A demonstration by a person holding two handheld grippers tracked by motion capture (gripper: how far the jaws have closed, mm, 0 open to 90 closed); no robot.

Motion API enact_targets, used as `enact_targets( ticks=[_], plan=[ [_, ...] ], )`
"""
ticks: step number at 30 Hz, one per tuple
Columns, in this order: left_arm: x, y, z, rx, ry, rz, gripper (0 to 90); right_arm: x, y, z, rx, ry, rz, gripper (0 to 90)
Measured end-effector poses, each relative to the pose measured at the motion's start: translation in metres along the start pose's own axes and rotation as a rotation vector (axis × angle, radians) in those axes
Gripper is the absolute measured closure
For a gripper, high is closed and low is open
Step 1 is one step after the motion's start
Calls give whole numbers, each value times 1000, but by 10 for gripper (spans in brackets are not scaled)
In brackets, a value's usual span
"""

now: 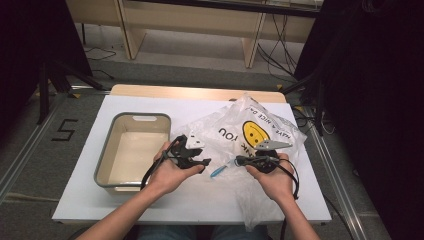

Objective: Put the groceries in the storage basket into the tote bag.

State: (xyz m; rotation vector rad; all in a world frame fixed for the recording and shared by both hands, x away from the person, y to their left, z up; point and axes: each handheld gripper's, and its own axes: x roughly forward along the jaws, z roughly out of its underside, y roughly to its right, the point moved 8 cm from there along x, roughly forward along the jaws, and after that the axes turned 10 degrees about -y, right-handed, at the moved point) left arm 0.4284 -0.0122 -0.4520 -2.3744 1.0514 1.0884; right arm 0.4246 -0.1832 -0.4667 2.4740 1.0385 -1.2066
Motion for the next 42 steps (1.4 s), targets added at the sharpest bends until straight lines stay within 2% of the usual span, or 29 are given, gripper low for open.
enact_targets(
  ticks=[3,6,11,15,18,21,25,28,31,37,42],
  plan=[
    [0,-5,-3,-18,16,-21,578,7,-3,9,-2,-59,-25,900],
    [6,-6,-5,-23,8,-34,603,14,-4,19,-3,-111,-45,900],
    [27,-12,-7,-27,-41,-76,652,25,-9,34,-11,-200,-78,900],
    [43,-14,-2,-20,-83,-89,654,30,-10,42,-9,-239,-93,900],
    [49,-12,3,2,-90,-75,637,29,-10,44,5,-231,-99,822],
    [51,-11,6,12,-89,-74,600,16,-8,36,17,-165,-95,748],
    [50,-8,10,21,-90,-60,556,-16,3,24,62,-46,-50,647],
    [48,-5,15,13,-91,-23,552,-35,15,29,97,-20,-15,619],
    [46,-6,16,6,-81,-24,538,-47,28,42,130,-25,31,600],
    [43,-5,17,-19,-69,-13,492,-64,56,71,230,-48,131,557],
    [45,-3,23,-30,-86,7,426,-73,71,93,314,-80,199,522]
  ],
)
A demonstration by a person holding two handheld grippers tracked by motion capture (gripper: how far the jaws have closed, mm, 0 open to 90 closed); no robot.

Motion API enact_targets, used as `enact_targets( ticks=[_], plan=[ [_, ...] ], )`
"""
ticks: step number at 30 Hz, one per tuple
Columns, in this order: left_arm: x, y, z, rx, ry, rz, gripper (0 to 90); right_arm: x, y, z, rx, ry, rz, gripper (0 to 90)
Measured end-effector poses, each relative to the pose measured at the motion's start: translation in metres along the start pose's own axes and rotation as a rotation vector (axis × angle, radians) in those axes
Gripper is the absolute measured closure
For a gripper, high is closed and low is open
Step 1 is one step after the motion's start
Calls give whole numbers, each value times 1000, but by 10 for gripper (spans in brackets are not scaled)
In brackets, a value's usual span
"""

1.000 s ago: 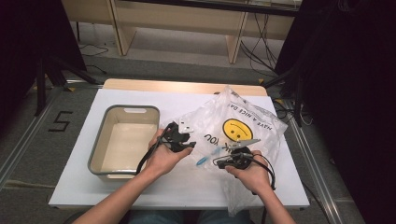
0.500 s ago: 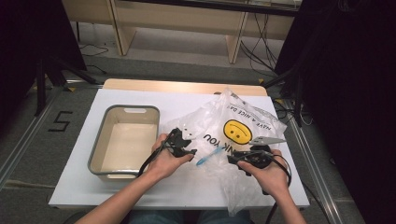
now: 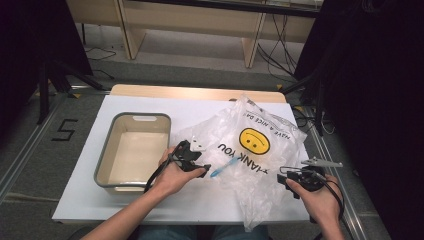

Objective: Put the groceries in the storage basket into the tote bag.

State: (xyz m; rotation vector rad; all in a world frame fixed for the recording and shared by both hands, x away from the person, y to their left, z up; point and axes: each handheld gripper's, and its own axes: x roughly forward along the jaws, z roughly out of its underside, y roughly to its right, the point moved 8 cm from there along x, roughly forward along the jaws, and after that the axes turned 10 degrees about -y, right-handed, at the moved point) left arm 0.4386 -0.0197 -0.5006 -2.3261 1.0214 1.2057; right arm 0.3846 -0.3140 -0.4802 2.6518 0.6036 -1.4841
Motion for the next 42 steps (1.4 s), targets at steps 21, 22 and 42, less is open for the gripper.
enact_targets(
  ticks=[21,22,42],
  plan=[
    [1,8,2,12,-2,5,372,25,5,37,136,-167,-6,482],
    [1,8,3,14,-4,8,373,27,4,38,132,-177,-6,486],
    [-2,7,0,14,0,14,382,29,12,43,22,-236,70,900]
  ],
)
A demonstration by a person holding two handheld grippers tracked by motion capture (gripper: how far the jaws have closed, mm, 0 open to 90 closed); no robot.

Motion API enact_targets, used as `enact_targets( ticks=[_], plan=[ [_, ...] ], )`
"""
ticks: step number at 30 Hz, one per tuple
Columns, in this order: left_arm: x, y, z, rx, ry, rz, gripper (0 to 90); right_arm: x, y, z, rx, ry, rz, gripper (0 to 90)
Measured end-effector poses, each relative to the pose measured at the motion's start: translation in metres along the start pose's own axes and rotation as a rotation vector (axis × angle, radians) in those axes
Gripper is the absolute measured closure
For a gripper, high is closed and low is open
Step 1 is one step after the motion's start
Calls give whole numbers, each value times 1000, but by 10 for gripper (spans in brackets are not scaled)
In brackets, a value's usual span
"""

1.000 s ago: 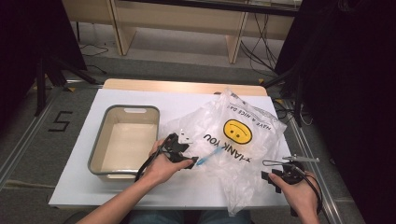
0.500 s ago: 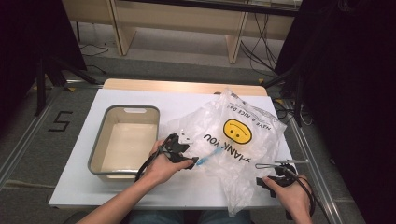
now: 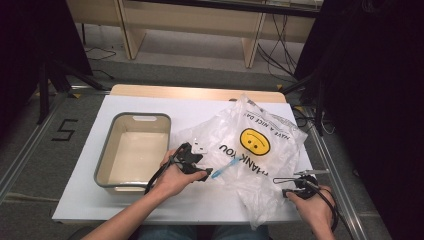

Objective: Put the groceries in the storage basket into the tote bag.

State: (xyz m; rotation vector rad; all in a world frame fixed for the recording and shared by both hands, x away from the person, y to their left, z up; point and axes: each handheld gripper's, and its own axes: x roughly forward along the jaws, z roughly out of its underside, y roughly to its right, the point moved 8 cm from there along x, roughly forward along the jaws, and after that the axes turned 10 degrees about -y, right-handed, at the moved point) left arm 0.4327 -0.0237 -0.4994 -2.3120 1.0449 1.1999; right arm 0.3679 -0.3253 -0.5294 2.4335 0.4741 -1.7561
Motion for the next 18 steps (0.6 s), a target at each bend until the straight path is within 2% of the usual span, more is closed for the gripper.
enact_targets(
  ticks=[8,16,18],
  plan=[
    [-5,-3,-6,-12,30,-10,388,-7,21,0,17,14,34,900],
    [-13,-10,-17,-21,91,-82,390,-11,44,-2,57,41,79,900],
    [-15,-10,-19,-19,97,-86,391,-12,49,-2,60,47,92,900]
  ],
)
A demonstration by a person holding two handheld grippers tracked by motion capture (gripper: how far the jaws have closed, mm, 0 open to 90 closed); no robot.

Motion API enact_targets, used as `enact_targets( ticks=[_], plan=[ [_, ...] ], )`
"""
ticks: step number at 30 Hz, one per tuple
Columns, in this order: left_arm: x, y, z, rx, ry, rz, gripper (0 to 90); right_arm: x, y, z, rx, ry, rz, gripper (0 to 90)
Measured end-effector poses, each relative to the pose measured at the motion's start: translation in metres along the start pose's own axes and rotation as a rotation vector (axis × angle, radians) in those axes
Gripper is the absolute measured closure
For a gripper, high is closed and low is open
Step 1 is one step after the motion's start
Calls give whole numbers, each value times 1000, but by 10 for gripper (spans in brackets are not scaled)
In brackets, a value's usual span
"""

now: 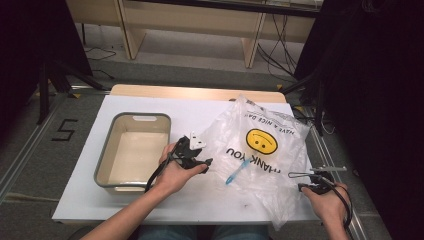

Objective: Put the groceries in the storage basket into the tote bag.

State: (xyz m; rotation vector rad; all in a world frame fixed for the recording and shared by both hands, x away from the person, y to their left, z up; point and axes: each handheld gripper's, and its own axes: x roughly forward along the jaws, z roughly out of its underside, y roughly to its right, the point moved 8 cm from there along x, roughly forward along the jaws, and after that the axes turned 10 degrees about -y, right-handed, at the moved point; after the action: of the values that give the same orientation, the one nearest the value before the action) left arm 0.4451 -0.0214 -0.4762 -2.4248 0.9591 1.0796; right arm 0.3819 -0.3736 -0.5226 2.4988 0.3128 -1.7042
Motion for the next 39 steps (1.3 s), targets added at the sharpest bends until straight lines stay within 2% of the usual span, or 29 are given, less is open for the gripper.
enact_targets(
  ticks=[3,6,14,20,23,28,33,37,39],
  plan=[
    [-2,0,-4,-4,9,3,390,0,5,1,6,4,12,900],
    [-2,-4,-9,-20,16,-18,389,1,7,1,12,-2,15,900],
    [6,-30,-17,-93,0,-95,369,1,8,1,6,1,25,900],
    [23,-40,-13,-149,-88,-88,367,0,8,0,9,3,23,900],
    [30,-40,-9,-157,-131,-86,400,0,8,0,10,4,21,900],
    [38,-38,-4,-165,-192,-72,498,0,9,-1,13,12,22,900],
    [44,-35,2,-145,-256,-67,674,-1,9,-1,11,18,24,900],
    [40,-28,3,-126,-275,-45,834,-1,10,-2,14,27,28,900],
    [38,-24,3,-122,-282,-31,885,-1,11,-3,13,31,33,900]
  ],
)
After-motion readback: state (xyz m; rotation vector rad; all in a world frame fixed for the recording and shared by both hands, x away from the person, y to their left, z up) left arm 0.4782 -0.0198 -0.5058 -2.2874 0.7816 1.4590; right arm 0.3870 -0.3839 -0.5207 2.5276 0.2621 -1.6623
